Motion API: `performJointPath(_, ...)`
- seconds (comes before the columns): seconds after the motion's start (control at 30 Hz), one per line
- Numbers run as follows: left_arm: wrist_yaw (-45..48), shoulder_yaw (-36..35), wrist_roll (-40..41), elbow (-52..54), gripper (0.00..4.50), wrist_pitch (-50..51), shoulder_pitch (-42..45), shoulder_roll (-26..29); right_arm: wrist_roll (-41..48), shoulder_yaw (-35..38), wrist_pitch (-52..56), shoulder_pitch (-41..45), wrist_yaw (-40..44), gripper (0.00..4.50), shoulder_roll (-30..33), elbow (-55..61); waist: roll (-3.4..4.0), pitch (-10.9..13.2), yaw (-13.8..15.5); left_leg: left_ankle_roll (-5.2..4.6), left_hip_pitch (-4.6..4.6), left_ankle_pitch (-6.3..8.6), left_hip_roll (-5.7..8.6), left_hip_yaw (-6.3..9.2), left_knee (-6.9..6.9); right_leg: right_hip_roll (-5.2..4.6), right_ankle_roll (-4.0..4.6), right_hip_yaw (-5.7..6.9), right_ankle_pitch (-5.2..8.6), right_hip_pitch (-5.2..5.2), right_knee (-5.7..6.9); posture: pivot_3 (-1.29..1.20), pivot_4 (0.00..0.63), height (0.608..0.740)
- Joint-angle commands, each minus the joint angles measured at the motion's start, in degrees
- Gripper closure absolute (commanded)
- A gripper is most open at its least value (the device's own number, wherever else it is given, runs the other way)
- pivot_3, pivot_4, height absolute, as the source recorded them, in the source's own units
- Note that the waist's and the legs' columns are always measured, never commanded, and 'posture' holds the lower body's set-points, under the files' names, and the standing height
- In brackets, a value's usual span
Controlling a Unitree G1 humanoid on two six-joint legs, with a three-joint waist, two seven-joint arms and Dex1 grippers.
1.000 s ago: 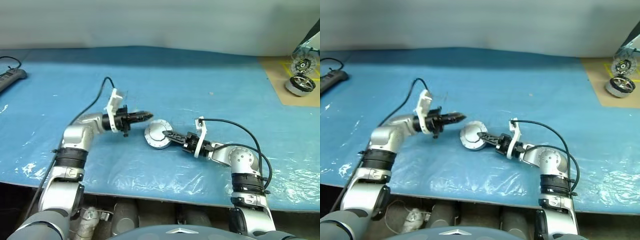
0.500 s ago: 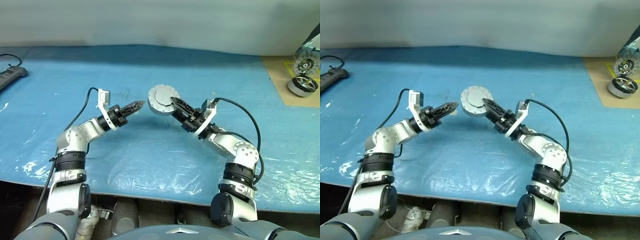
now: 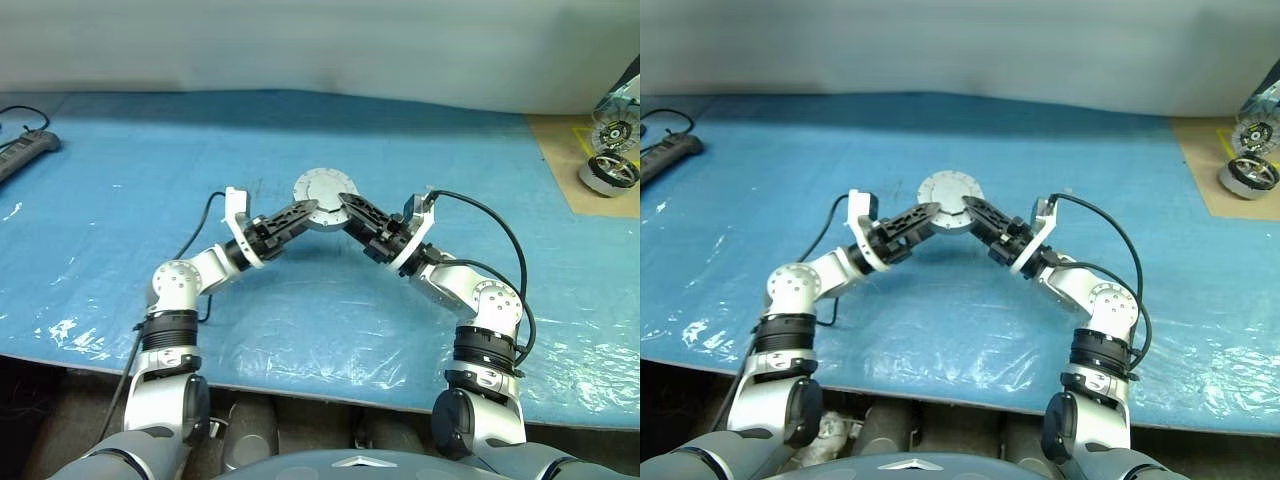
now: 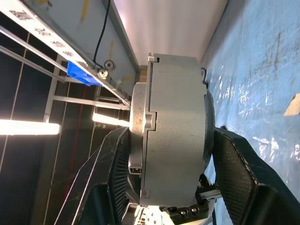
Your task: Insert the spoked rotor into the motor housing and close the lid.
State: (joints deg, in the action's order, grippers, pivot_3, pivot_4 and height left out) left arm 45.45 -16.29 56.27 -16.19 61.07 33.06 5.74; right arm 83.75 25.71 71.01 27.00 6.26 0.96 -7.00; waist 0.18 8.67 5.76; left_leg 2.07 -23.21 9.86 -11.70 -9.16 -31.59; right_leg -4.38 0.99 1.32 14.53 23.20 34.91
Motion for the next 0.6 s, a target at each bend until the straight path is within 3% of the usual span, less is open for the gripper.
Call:
performJointPath(0.03,-0.1,0.1,1.2,0.0,0.06,-1.2,2.2,-1.7,4.9,-1.3,-1.0,0.4,0.9,2.14,0.6,4.1,0.00,0.0,0.0,0.00,0.01,0.00,0.00,0.03,-0.05,0.00,-0.02,0.00,-0.01,-0.02,0.02,0.00,0.150,0.740)
performJointPath(0.37,-6.7,-3.6,1.3,-3.9,0.06,-3.9,3.7,-3.8,7.6,-4.0,-3.8,-1.7,-1.0,2.14,2.5,5.1,0.00,0.0,-0.1,0.01,-0.02,0.01,0.04,0.30,-0.38,0.00,-0.04,0.08,-0.03,-0.13,0.21,0.00,0.150,0.740)
performJointPath(0.47,-7.3,-3.9,1.7,-3.5,0.66,-3.1,3.2,-3.7,7.9,-4.9,-4.5,-1.7,-1.2,2.14,3.0,5.1,0.00,0.0,0.0,0.01,-0.04,0.01,0.04,0.41,-0.48,0.00,-0.05,0.12,-0.03,-0.19,0.25,0.00,0.150,0.740)
performJointPath(0.6,-5.4,-0.5,0.4,-0.6,1.78,-2.3,0.7,-3.3,7.8,-6.0,-5.3,-1.5,-0.9,2.14,3.4,4.8,0.00,0.0,0.0,0.01,-0.02,0.01,0.06,0.43,-0.56,-0.01,-0.06,0.11,-0.04,-0.23,0.31,0.00,0.150,0.740)
